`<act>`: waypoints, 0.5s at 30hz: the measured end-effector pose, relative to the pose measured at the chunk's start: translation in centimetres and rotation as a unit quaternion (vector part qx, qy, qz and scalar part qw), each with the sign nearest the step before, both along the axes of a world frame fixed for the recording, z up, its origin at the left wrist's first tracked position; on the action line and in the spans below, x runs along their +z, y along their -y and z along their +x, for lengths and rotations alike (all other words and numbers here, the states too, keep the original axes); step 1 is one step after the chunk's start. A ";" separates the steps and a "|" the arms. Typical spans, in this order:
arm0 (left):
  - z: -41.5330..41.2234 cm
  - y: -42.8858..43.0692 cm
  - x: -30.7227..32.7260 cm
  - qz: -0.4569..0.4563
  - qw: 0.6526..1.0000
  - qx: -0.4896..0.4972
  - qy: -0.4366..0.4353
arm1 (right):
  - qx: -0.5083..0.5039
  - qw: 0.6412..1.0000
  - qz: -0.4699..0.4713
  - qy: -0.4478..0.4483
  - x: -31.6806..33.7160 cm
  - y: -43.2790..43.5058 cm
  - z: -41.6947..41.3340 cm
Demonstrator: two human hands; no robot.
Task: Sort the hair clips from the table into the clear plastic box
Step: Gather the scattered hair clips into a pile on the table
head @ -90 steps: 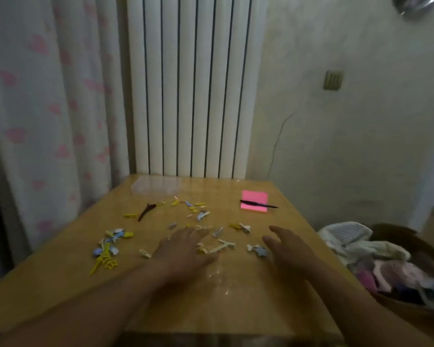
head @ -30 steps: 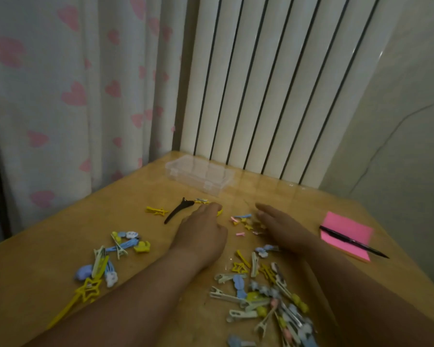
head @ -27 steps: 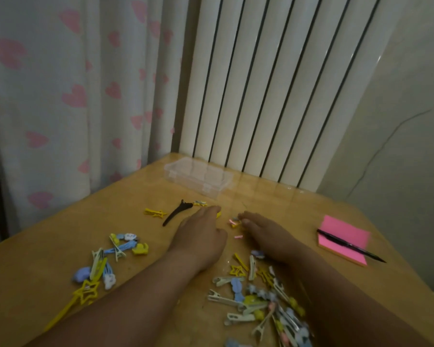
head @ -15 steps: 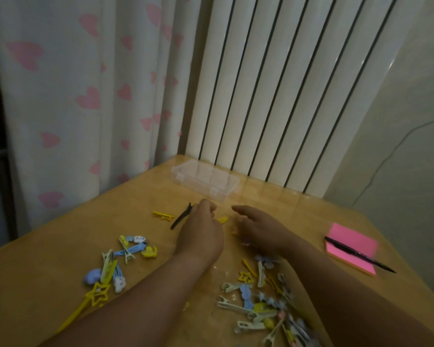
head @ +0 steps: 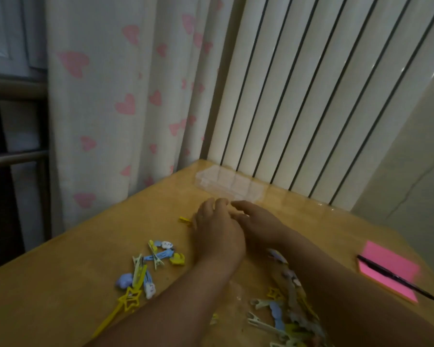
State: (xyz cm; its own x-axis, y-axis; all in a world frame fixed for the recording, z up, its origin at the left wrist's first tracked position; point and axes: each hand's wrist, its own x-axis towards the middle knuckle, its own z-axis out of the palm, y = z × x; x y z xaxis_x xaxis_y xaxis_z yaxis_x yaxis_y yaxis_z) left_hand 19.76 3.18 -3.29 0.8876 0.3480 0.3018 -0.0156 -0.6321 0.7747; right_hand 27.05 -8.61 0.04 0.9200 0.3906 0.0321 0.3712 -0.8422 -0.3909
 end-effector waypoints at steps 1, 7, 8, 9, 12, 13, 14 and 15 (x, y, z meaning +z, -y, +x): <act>0.1 -0.3 0.2 0.050 0.998 0.012 -0.041 | 0.009 1.000 -0.003 -0.016 -0.3 -1.0 0.3; 0.0 -1.0 0.2 0.079 0.989 -0.028 -0.124 | 0.025 1.000 -0.002 -0.005 -0.9 -1.3 -0.4; 0.0 -1.0 0.3 0.066 0.992 -0.027 -0.100 | 0.009 1.000 0.015 0.005 -0.8 -0.9 -0.3; 0.1 -1.0 0.3 0.059 0.996 -0.010 -0.073 | -0.007 0.999 0.032 0.012 -0.7 -0.6 -0.1; 0.4 -1.5 -0.1 0.068 0.995 0.045 -0.052 | -0.005 1.000 0.026 -0.008 -0.3 -0.6 -0.1; 0.4 -1.6 -0.2 0.076 0.994 0.035 -0.066 | 0.010 1.000 0.007 -0.025 -0.3 -0.7 -0.4; 0.4 -1.5 -0.3 0.076 0.994 0.011 -0.080 | 0.026 0.999 -0.014 -0.036 -0.3 -0.8 -0.9; 0.3 -1.5 -0.3 0.058 0.995 -0.019 -0.083 | 0.035 0.998 -0.030 -0.038 -0.2 -0.7 -1.4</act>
State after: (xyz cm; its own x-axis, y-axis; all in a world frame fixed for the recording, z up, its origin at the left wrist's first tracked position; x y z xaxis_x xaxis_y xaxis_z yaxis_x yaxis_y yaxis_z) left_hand 20.09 4.64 -3.59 0.9404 0.2845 0.1863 0.0806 -0.7188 0.6906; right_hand 25.67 -7.94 -0.20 0.8890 0.4536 -0.0620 0.4016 -0.8377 -0.3701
